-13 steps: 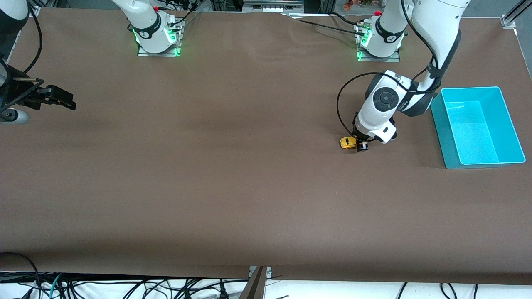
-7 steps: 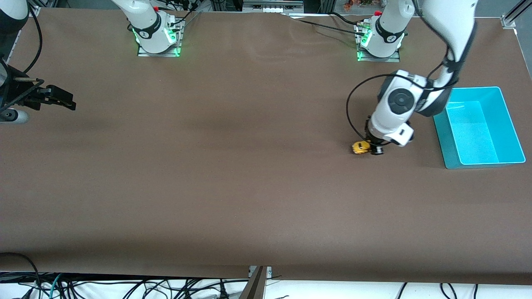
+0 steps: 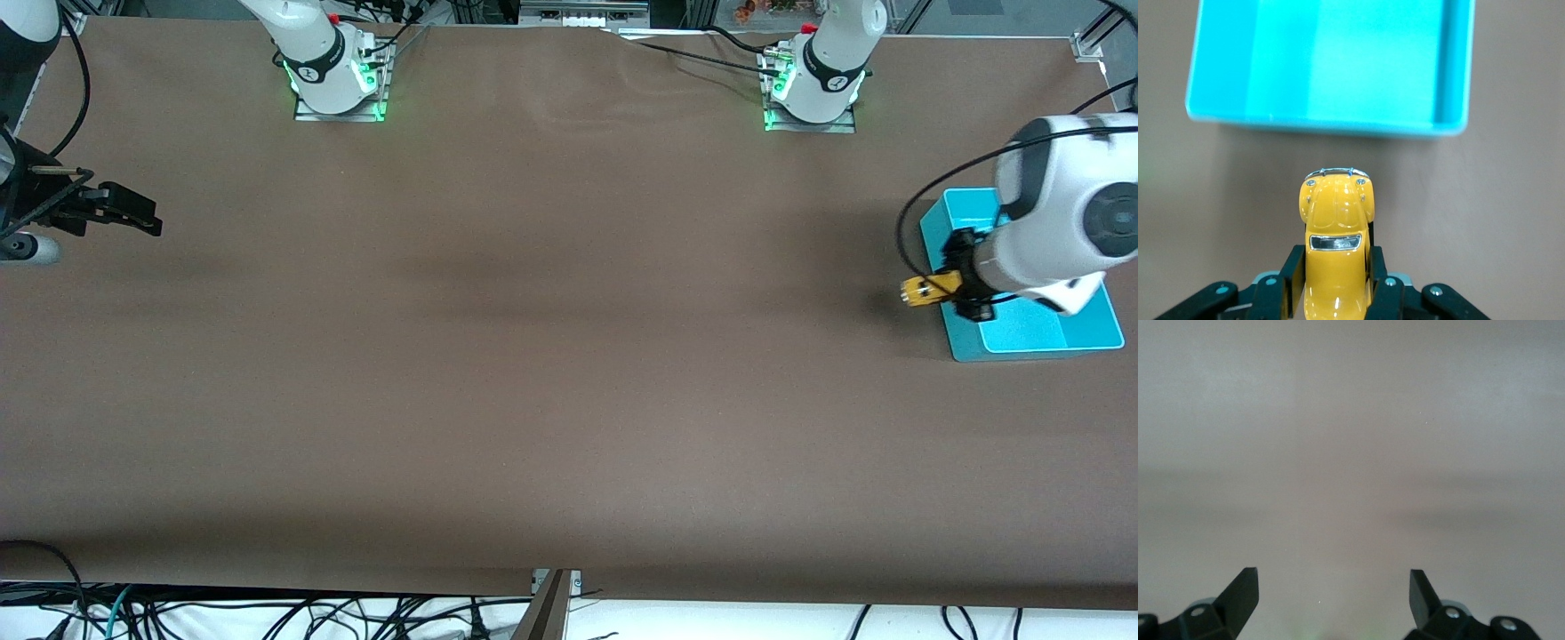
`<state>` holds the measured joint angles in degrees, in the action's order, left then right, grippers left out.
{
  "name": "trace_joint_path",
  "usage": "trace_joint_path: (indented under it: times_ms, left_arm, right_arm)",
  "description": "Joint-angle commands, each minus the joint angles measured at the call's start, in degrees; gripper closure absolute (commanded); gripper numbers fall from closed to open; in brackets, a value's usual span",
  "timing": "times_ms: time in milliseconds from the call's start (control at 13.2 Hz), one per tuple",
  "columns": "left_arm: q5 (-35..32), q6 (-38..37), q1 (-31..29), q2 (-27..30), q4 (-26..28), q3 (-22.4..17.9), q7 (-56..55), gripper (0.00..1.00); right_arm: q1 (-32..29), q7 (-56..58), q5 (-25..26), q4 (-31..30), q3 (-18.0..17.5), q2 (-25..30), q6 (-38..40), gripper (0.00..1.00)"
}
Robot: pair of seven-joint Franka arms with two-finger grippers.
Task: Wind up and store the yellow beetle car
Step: 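Carry the yellow car into the cyan box with the left gripper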
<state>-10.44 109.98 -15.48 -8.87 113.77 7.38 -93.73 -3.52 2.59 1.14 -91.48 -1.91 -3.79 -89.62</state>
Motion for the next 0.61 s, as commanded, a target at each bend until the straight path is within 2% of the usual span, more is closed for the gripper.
trace_joint_path:
  times_ms: [0, 152, 303, 530]
  left_arm:
    - [0.51, -0.73, -8.39, 0.79, 1.19, 0.1, 13.87, 1.0]
    - [0.51, 0.14, -13.07, 0.44, 1.8, -1.48, 25.21, 1.0]
    - [0.51, 5.92, -14.14, -0.35, 4.25, -3.59, 26.84, 1.0]
    - [0.42, 21.1, -15.37, -0.97, 14.6, -5.0, 27.11, 1.0]
  right_arm:
    - [0.09, -0.48, 0.62, 0.33, 0.06, 0.18, -0.12, 0.0]
    - [0.09, -0.48, 0.53, 0.33, 0.06, 0.19, -0.12, 0.0]
    - [0.09, -0.48, 0.62, 0.33, 0.06, 0.27, -0.12, 0.0]
    - [0.09, -0.48, 0.53, 0.33, 0.06, 0.18, -0.12, 0.0]
